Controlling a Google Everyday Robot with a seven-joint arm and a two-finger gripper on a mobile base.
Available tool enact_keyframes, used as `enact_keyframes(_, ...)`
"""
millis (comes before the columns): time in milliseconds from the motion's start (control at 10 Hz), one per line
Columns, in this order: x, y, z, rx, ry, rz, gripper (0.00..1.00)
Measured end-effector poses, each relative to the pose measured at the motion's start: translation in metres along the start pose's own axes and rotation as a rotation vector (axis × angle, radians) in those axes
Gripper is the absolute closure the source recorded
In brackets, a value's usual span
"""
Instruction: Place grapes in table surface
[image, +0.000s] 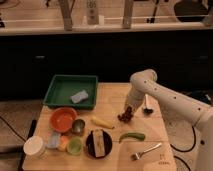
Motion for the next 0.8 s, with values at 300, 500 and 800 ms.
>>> enact_keyframes(300, 0.0008, 0.0015, -0.0003, -0.004, 0.003, 0.003, 0.65)
enact_keyframes(500, 0.0019, 0.0025, -0.0008, -0.007, 0.005, 0.007, 0.61)
enact_keyframes(800, 0.0031, 0.0042, -0.0010, -0.008, 0.006, 0.012, 0.62)
